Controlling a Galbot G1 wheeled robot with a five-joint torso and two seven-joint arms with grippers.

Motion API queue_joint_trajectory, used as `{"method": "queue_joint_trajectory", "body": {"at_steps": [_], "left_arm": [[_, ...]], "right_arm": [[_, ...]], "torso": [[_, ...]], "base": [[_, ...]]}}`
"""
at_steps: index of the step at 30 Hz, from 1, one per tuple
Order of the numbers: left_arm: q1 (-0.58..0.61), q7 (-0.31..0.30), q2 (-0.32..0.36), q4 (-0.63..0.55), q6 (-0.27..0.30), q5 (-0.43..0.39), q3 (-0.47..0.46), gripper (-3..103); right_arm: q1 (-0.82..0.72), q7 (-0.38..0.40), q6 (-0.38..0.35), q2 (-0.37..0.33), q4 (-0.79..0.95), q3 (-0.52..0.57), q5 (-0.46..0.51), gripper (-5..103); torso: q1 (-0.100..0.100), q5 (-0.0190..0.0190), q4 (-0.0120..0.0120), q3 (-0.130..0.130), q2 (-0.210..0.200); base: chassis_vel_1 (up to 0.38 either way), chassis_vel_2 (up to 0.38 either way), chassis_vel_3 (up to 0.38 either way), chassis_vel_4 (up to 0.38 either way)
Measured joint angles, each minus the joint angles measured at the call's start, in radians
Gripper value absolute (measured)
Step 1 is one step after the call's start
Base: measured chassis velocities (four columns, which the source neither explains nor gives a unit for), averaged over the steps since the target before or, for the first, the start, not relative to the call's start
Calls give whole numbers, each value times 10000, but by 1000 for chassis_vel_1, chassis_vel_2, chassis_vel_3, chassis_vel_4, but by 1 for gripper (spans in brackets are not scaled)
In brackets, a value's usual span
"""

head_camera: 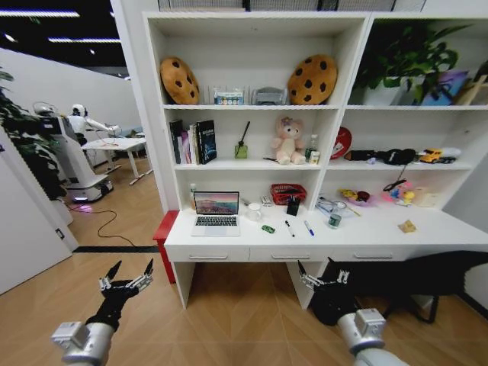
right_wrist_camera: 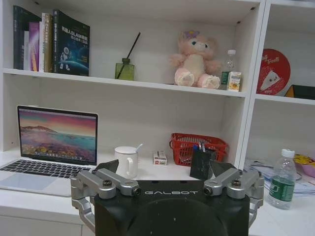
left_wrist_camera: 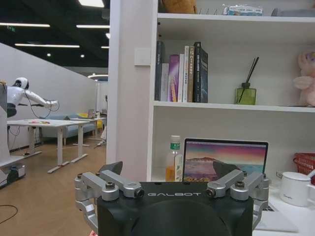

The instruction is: Organize the objects on the table.

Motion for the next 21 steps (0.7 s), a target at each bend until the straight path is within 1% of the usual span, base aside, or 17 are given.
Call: {"method": "queue_joint_trajectory", "body": {"at_steps": [1,2,3,4,6,7,8,9,11,12,13,14,15,16,18,19,21], "left_arm": [[0,0,0,0,0,0,0,100],[0,-10,-15,1,2,30,9,100],[-2,-7,-40,1,2,83,25,100],[-2,-7,-40,1,2,83,25,100],[0,-9,-81,1,-1,131,47,100],[-1,-16,-102,1,-3,157,61,100],[-1,-16,-102,1,-3,157,61,100],[-9,-15,-115,3,-2,163,87,100],[-60,-34,-121,4,12,163,122,100],[-60,-34,-121,4,12,163,122,100],[-108,-78,-119,23,27,162,136,100],[-162,-122,-119,53,51,161,173,100],[-162,-122,-119,53,51,161,173,100],[-224,-181,-118,66,57,161,213,100],[-276,-215,-112,95,81,160,251,100],[-371,-273,-85,141,114,159,310,100],[-463,-333,-55,182,142,160,348,100]], "right_arm": [[0,0,0,0,0,0,0,100],[12,-2,26,-8,-30,-6,-2,100],[16,-4,58,-17,-65,-13,-5,100],[16,-4,58,-17,-65,-13,-5,100],[20,-6,74,-36,-90,-14,-5,100],[24,-8,83,-50,-95,-13,-5,100],[24,-8,83,-50,-95,-13,-5,100],[25,-8,113,-63,-117,-11,-5,100],[71,32,217,-118,-209,-11,-62,100],[71,32,217,-118,-209,-11,-62,100],[90,71,239,-147,-236,-12,-115,100],[93,92,237,-183,-246,0,-154,100],[93,92,237,-183,-246,0,-154,100],[124,108,222,-217,-263,11,-159,100],[152,113,206,-232,-284,17,-159,100],[188,116,193,-238,-312,19,-160,100],[228,119,179,-242,-345,13,-162,100]], "torso": [[0,0,0,0,0],[1,-9,3,0,0],[2,-15,-3,1,-1],[2,-15,-3,1,-1],[2,3,2,1,-1],[4,-9,2,1,-1],[4,-9,2,1,-1],[3,-21,-3,0,-1],[2,8,4,1,-1],[2,8,4,1,-1],[3,-8,2,0,0],[3,-25,-6,0,0],[3,-25,-6,0,0],[5,9,4,2,-3],[15,4,5,6,-5],[13,-23,-7,3,-3],[9,-17,-5,1,-3]], "base": [[-343,364,337,-359],[-343,344,363,-359],[-373,344,383,-361],[-373,344,383,-361],[-379,384,375,-384],[-353,394,369,-330],[-353,394,369,-330],[-392,345,369,-364],[-357,375,341,-369],[-323,375,323,-374],[-340,359,323,-374],[-340,344,345,-306],[-340,344,345,-306],[-308,285,262,-289],[-203,285,200,-226],[-225,175,200,-126],[-225,136,14,-126]]}}
